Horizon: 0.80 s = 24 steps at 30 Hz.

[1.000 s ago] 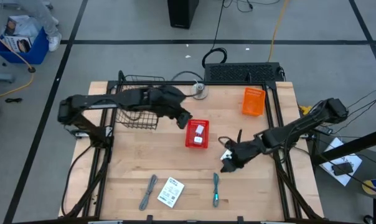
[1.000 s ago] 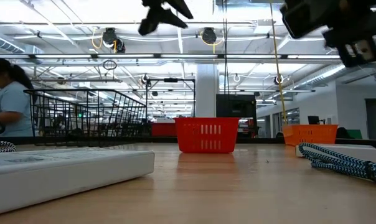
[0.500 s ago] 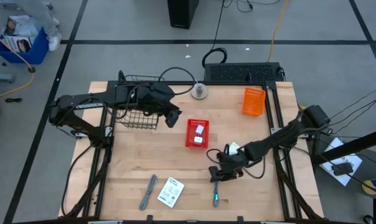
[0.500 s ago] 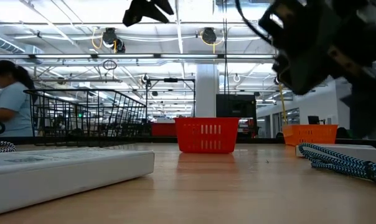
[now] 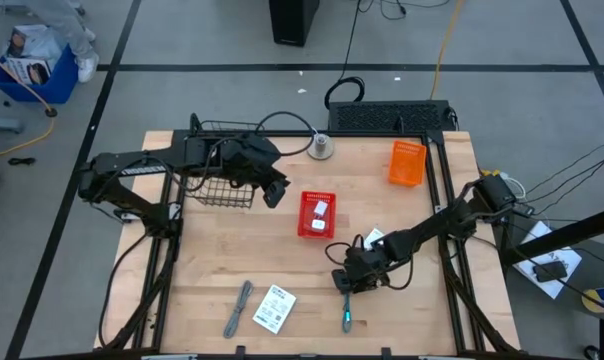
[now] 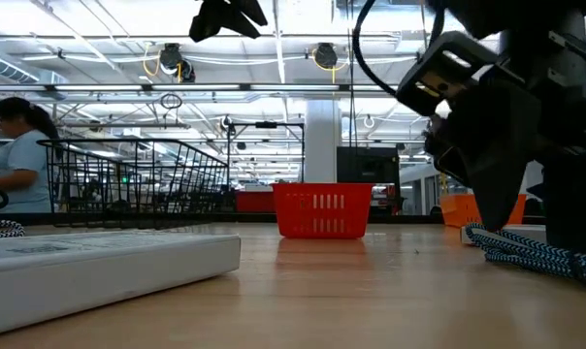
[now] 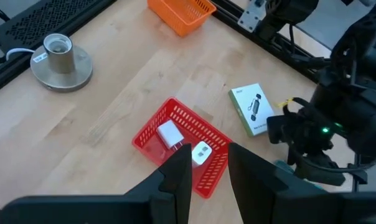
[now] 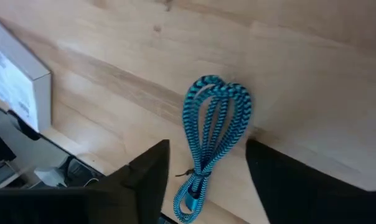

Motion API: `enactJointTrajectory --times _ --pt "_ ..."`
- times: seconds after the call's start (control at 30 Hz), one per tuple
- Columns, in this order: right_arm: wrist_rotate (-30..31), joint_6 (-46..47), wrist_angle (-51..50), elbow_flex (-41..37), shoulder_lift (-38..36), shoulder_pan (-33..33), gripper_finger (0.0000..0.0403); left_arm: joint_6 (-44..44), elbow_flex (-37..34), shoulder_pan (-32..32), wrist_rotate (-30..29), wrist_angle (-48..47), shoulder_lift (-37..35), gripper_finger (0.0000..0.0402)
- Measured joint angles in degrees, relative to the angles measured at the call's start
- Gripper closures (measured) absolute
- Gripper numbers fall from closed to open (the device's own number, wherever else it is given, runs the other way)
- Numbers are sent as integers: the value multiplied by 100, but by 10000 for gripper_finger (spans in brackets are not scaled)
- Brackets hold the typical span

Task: Pick and place items into bin
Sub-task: Put the blue charger cable into the wired basket

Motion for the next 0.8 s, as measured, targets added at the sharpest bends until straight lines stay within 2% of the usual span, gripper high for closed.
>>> enactJointTrajectory --times 0.2,0.37,0.53,0.63,0.73,0.8 --pt "-384 -484 -474 -15 9 -318 298 -7 0 -2 17 0 0 295" --pt "-643 -877 -231 -66 -17 -486 388 -8 0 -4 22 -55 0 295" --pt "-633 -863 468 -80 -268 -614 395 -9 0 -2 178 -509 0 295" --pt "-611 -969 540 -70 -578 -699 398 -9 0 -2 170 -896 0 295" --pt "-364 -1133 533 -70 -974 -830 399 -7 0 -2 216 -1097 0 295" --pt "-89 -1290 624 -70 -1278 -926 400 55 0 7 491 -1167 1 295"
